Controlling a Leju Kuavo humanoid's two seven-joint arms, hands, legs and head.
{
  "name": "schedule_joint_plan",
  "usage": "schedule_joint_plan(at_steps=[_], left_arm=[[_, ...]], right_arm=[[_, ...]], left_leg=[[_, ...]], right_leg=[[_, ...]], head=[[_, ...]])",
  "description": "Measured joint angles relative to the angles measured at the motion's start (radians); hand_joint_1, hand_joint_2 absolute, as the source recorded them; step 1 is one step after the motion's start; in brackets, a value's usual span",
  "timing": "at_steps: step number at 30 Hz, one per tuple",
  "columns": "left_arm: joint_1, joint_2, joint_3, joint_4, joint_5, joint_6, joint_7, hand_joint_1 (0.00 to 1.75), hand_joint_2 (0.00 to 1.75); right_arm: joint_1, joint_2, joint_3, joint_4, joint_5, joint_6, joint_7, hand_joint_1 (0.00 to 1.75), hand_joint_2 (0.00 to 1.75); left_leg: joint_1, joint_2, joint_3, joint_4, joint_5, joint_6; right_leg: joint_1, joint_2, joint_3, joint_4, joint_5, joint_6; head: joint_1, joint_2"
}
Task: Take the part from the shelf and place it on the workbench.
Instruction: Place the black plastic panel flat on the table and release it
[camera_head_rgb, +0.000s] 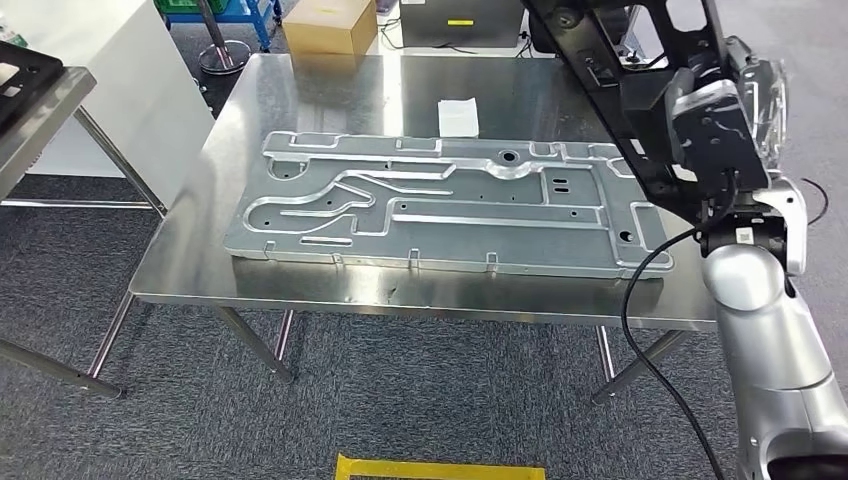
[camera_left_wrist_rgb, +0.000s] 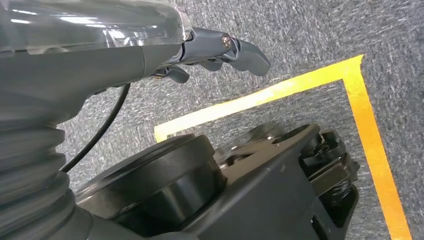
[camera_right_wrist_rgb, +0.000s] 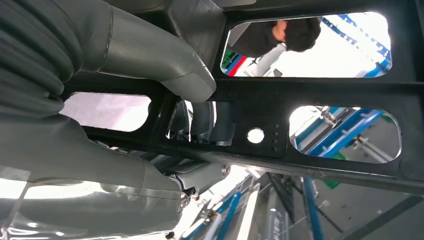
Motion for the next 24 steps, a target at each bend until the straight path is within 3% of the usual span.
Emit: schedule_joint_plan(at_steps=[2,3,5,8,9,12,13,14,16,17,19,22,24], left_arm=[[0.002,0.002,0.000,0.000,0.002,-0.002,0.001,0.00,1.75],[0.003,0.003,0.000,0.000,0.003,-0.002,0.001,0.00,1.75],[0.004,0.004,0.000,0.000,0.006,-0.001,0.001,0.00,1.75],[0.006,0.003,0.000,0.000,0.009,-0.001,0.001,0.00,1.75],[0.007,0.002,0.000,0.000,0.009,-0.002,0.001,0.00,1.75],[0.010,0.002,0.000,0.000,0.007,-0.012,0.000,0.00,1.75],[0.011,0.002,0.000,0.000,0.006,-0.015,0.000,0.00,1.75],[0.012,0.002,0.000,0.000,0.005,-0.017,0.000,0.00,1.75],[0.014,0.003,0.000,0.000,0.004,-0.020,0.000,0.00,1.75],[0.013,0.003,0.000,0.000,0.003,-0.021,0.001,0.00,1.75],[0.013,0.005,-0.001,0.000,0.003,-0.023,0.001,0.00,1.75],[0.013,0.006,-0.001,0.000,0.003,-0.025,0.001,0.00,1.75],[0.013,0.007,-0.001,0.000,0.004,-0.026,0.000,0.00,1.75]], right_arm=[[-0.029,0.001,0.029,0.023,0.013,0.002,0.002,1.75,1.75],[-0.047,0.002,0.046,0.037,0.021,0.001,0.003,1.75,1.75],[-0.079,0.004,0.079,0.065,0.037,-0.002,0.008,1.75,1.75],[-0.099,0.007,0.110,0.087,0.048,-0.005,0.015,1.75,1.75],[-0.105,0.008,0.116,0.093,0.049,-0.006,0.015,1.75,1.75],[-0.111,0.009,0.134,0.111,0.052,-0.009,0.015,1.75,1.75],[-0.108,0.010,0.141,0.117,0.052,-0.009,0.015,1.75,1.75],[-0.107,0.010,0.147,0.122,0.053,-0.009,0.016,1.75,1.75],[-0.109,0.011,0.157,0.130,0.056,-0.009,0.016,1.75,1.75],[-0.113,0.013,0.162,0.133,0.058,-0.009,0.015,1.75,1.75],[-0.118,0.018,0.173,0.140,0.063,-0.008,0.015,1.75,1.75],[-0.123,0.025,0.186,0.149,0.067,-0.007,0.015,1.75,1.75],[-0.129,0.029,0.194,0.153,0.070,-0.007,0.015,1.75,1.75]], left_leg=[[-0.007,0.001,0.047,-0.122,0.064,0.019],[-0.011,0.002,0.063,-0.162,0.074,0.026],[-0.017,0.002,0.072,-0.191,0.070,0.033],[-0.007,-0.001,0.093,-0.232,0.082,0.040],[-0.004,-0.002,0.100,-0.243,0.086,0.042],[-0.003,-0.003,0.106,-0.248,0.084,0.046],[-0.003,-0.003,0.108,-0.246,0.080,0.045],[-0.002,-0.004,0.110,-0.243,0.075,0.043],[0.000,-0.005,0.116,-0.231,0.061,0.034],[-0.002,-0.006,0.115,-0.221,0.052,0.028],[-0.006,-0.006,0.110,-0.210,0.038,0.017],[-0.005,-0.003,0.113,-0.203,0.022,0.002],[-0.003,-0.001,0.092,-0.143,-0.007,-0.009]], right_leg=[[0.004,0.000,0.008,0.000,-0.006,0.003],[0.004,0.000,0.007,0.000,-0.007,0.006],[0.003,-0.001,0.002,-0.004,-0.004,0.018],[0.007,-0.007,-0.002,0.007,-0.018,0.033],[0.008,-0.007,-0.019,0.042,-0.038,0.035],[0.003,-0.002,-0.118,0.213,-0.099,0.042],[0.000,-0.002,-0.138,0.238,-0.093,0.045],[-0.004,-0.003,-0.139,0.224,-0.067,0.048],[-0.013,-0.004,-0.094,0.111,0.009,0.055],[-0.013,-0.004,-0.069,0.053,0.032,0.055],[-0.012,-0.003,-0.045,0.002,0.036,0.046],[-0.011,0.000,-0.037,0.000,0.024,0.022],[-0.013,-0.002,-0.024,-0.002,0.017,0.009]], head=[[0.001,0.000],[0.001,0.000],[0.001,0.000],[0.002,0.000],[0.003,0.000],[0.003,0.000],[0.003,0.000],[0.003,0.000],[0.003,0.000],[0.004,0.000],[0.003,0.000],[0.001,0.000],[0.001,0.000]])
